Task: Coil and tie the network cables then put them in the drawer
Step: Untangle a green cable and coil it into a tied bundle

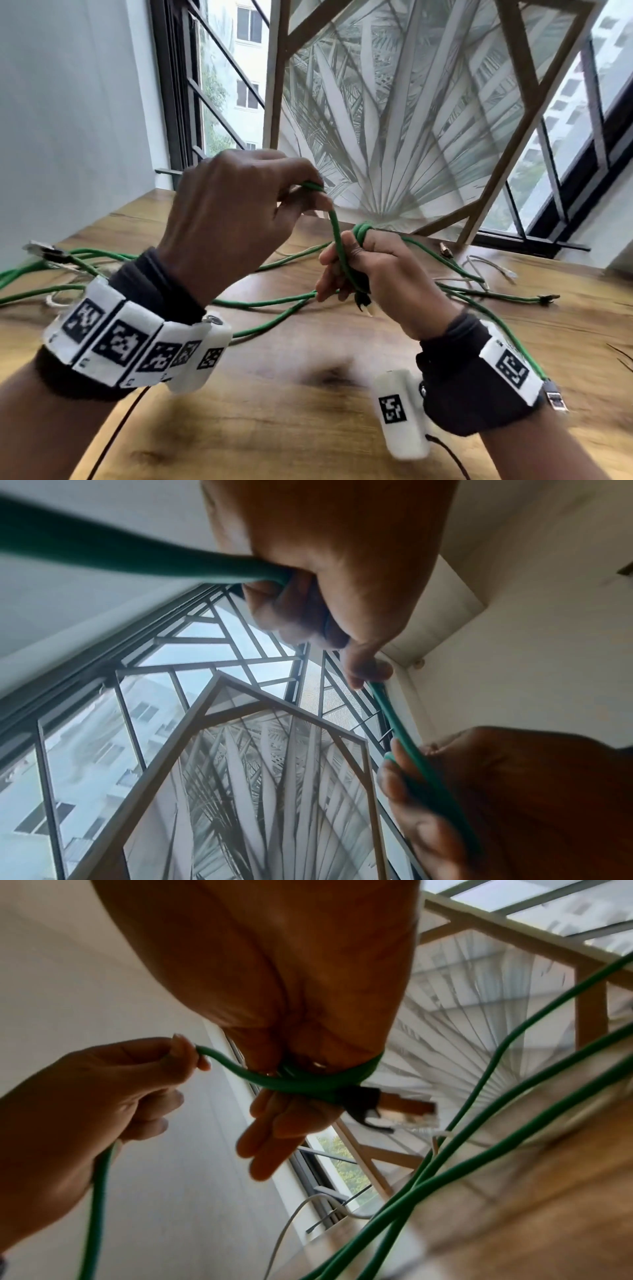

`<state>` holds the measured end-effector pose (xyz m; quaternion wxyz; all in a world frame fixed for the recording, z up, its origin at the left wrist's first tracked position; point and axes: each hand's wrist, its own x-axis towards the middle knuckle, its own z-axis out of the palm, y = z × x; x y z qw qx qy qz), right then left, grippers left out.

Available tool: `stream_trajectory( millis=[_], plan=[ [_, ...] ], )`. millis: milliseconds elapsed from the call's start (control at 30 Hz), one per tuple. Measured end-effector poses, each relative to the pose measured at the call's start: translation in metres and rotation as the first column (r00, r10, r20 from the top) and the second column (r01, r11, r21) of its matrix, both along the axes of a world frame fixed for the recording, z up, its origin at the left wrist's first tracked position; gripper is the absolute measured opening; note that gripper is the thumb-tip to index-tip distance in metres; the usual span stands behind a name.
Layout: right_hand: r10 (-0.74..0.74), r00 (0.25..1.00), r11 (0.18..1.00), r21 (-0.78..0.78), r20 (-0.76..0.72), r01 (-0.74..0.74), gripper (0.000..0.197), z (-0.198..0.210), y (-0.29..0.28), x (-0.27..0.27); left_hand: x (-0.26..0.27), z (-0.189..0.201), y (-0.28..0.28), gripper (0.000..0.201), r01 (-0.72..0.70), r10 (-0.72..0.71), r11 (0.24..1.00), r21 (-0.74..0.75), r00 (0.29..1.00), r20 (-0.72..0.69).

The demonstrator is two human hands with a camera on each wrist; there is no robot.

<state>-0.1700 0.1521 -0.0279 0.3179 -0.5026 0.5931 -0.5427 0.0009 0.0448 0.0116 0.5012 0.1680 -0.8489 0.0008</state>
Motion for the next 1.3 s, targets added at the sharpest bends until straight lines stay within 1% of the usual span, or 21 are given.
stream_trajectory(
  millis=[133, 200, 300, 367, 433, 533, 600, 700, 800, 867, 933, 1033, 1100, 1233, 1300],
  plan=[
    [0.115, 0.989, 0.992, 0.051, 0.09, -0.12, 0.054, 0.007, 0.005, 0.01, 0.0, 0.001, 0.004, 0.035, 0.012, -0.017, 0.998, -0.066, 0.997, -0.073],
    [0.149, 0.983, 0.985, 0.068, 0.102, -0.157, 0.068, 0.01, 0.007, 0.012, 0.0, 0.0, 0.004, 0.033, 0.018, -0.024, 0.998, -0.062, 0.995, -0.093],
    [0.238, 0.964, 0.959, 0.131, 0.119, -0.253, 0.097, 0.01, 0.007, 0.015, -0.002, -0.002, 0.006, 0.032, 0.013, -0.018, 0.999, -0.045, 0.994, -0.111],
    [0.301, 0.943, 0.934, 0.157, 0.139, -0.321, 0.107, 0.01, 0.007, 0.017, -0.004, -0.003, 0.007, 0.034, 0.014, -0.017, 1.0, -0.027, 0.992, -0.126],
    [0.336, 0.934, 0.922, 0.162, 0.122, -0.353, 0.11, 0.01, 0.006, 0.019, -0.006, -0.004, 0.008, 0.036, 0.017, -0.018, 1.0, -0.013, 0.991, -0.134],
    [0.36, 0.929, 0.913, 0.173, 0.078, -0.369, 0.106, 0.009, 0.007, 0.02, -0.007, -0.006, 0.01, 0.04, -0.006, 0.006, 1.0, 0.001, 0.988, -0.154],
    [0.359, 0.929, 0.912, 0.177, 0.091, -0.37, 0.1, 0.01, 0.008, 0.02, -0.008, -0.006, 0.009, 0.038, -0.023, 0.027, 0.999, 0.025, 0.987, -0.16],
    [0.34, 0.923, 0.921, 0.135, 0.179, -0.366, 0.085, 0.017, 0.011, 0.018, -0.007, -0.004, 0.005, 0.041, -0.034, 0.045, 0.997, 0.063, 0.982, -0.184],
    [0.353, 0.888, 0.918, 0.075, 0.295, -0.39, 0.065, 0.025, 0.016, 0.014, -0.006, -0.003, 0.001, 0.039, -0.034, 0.048, 0.997, 0.069, 0.976, -0.213],
    [0.391, 0.856, 0.896, 0.071, 0.339, -0.438, 0.063, 0.026, 0.017, 0.013, -0.006, -0.002, 0.001, 0.036, -0.034, 0.051, 0.996, 0.085, 0.978, -0.202],
    [0.426, 0.823, 0.868, 0.086, 0.375, -0.489, 0.065, 0.024, 0.016, 0.012, -0.007, -0.004, 0.001, 0.035, -0.061, 0.076, 0.993, 0.104, 0.986, -0.147],
    [0.45, 0.787, 0.84, 0.098, 0.422, -0.533, 0.062, 0.021, 0.014, 0.011, -0.009, -0.007, -0.005, 0.029, -0.109, 0.113, 0.981, 0.159, 0.993, -0.016],
    [0.451, 0.78, 0.832, 0.111, 0.435, -0.543, 0.056, 0.021, 0.014, 0.01, -0.01, -0.01, -0.007, 0.025, -0.111, 0.105, 0.972, 0.207, 0.994, 0.039],
    [0.438, 0.785, 0.827, 0.146, 0.438, -0.543, 0.042, 0.023, 0.018, 0.008, -0.011, -0.012, -0.005, 0.024, -0.096, 0.073, 0.963, 0.25, 0.992, 0.098],
    [0.446, 0.756, 0.823, 0.113, 0.479, -0.557, 0.041, 0.025, 0.018, 0.007, -0.011, -0.013, -0.008, 0.025, -0.081, 0.037, 0.949, 0.303, 0.988, 0.148]
  ],
)
